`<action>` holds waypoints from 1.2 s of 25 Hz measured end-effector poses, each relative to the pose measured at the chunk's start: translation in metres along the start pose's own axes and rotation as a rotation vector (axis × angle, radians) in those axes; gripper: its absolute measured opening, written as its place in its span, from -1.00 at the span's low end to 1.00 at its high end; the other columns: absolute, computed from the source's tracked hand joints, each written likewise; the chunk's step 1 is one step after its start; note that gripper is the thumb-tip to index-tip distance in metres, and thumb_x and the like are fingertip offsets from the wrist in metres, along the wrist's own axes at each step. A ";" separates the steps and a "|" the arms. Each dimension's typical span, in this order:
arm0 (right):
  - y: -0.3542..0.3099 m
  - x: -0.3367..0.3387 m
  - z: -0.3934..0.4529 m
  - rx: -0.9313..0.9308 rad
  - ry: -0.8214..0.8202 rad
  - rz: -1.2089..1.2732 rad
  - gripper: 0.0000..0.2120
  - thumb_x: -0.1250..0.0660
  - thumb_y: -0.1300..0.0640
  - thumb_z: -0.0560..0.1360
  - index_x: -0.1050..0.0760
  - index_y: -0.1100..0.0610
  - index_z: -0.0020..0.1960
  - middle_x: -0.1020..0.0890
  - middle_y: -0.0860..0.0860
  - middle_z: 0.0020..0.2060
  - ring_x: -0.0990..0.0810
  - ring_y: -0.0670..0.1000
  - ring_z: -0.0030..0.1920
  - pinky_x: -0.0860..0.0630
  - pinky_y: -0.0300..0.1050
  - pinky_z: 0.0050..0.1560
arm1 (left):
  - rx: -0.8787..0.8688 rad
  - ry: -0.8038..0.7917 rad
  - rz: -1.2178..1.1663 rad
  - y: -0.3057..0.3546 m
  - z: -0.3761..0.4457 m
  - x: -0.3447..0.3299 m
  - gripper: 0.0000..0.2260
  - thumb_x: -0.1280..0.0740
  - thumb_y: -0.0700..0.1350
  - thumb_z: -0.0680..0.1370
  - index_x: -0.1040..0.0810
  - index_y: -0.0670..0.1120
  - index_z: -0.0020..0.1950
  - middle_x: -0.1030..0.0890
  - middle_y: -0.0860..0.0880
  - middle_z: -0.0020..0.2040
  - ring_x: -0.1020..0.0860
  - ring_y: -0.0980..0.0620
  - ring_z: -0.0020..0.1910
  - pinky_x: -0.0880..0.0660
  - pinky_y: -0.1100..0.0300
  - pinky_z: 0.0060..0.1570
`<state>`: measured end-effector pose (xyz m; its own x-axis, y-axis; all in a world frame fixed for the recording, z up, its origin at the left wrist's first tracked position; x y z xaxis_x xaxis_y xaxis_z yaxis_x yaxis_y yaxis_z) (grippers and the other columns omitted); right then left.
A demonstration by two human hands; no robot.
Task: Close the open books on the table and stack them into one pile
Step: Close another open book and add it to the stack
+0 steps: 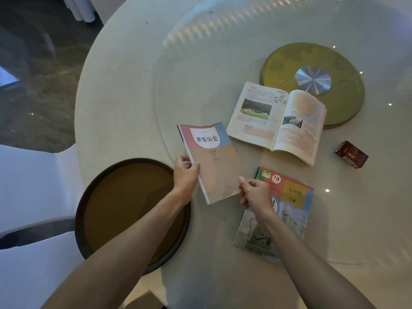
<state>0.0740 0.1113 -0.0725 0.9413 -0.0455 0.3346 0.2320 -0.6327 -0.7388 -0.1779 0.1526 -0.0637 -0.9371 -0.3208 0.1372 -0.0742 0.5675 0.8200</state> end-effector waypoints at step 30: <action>0.122 0.157 -0.070 -0.104 0.340 -0.206 -0.85 -0.30 0.09 0.60 -0.54 0.15 -0.09 -0.67 0.04 -0.21 -0.63 0.13 -0.17 -0.55 0.04 -0.14 | -0.079 -0.361 0.641 -0.076 -0.116 -0.125 -0.70 -0.28 -0.17 0.60 -0.64 -0.01 0.29 -0.73 -0.03 -0.05 -0.69 -0.02 -0.09 -0.62 0.14 -0.14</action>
<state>0.2333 -0.0273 -0.0694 0.7389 -0.1520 0.6565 0.3645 -0.7292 -0.5791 -0.0157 0.0618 -0.0784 -0.8431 0.3322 0.4229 0.5375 0.4990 0.6797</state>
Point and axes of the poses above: each hand's wrist, its own z-axis towards the middle knuckle, its own x-axis out of the back of the hand, y = z × x, the point moved 8 cm from there along z, towards the middle knuckle
